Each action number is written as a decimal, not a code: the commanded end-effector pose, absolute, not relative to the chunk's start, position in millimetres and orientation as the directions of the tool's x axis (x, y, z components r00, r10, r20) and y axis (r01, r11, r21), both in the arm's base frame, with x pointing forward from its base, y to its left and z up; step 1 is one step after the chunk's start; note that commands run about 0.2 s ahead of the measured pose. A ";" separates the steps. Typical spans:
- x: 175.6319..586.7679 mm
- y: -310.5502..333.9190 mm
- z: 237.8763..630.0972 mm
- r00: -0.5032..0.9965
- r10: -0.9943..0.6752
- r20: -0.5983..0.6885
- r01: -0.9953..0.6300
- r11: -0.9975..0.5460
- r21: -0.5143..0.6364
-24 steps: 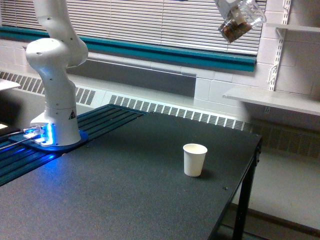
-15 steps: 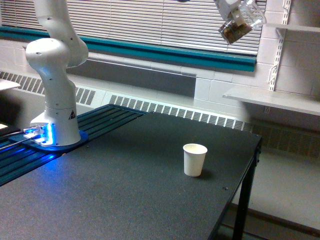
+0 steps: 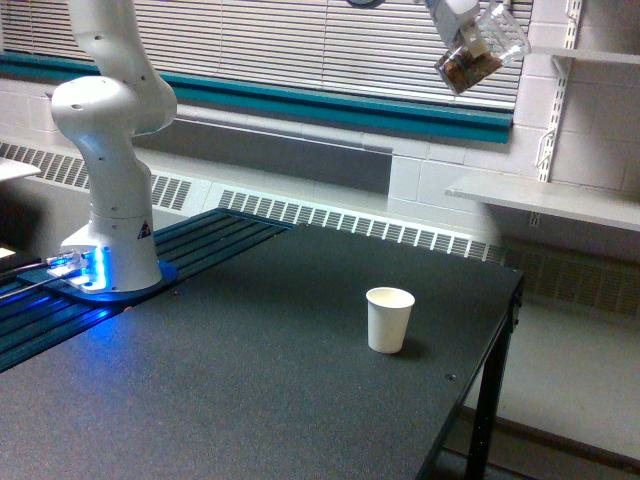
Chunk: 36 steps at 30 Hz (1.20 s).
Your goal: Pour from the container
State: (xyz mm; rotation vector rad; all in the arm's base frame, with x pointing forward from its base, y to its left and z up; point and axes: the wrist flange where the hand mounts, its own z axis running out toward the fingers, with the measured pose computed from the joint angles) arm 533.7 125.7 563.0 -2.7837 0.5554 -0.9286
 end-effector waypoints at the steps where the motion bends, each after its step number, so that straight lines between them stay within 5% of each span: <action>1: 528.7 118.6 564.1 0.717 -0.413 0.561 -0.318 -0.911 -0.264; 36: 473.2 74.2 480.4 0.707 -0.492 0.508 -0.453 -0.867 -0.209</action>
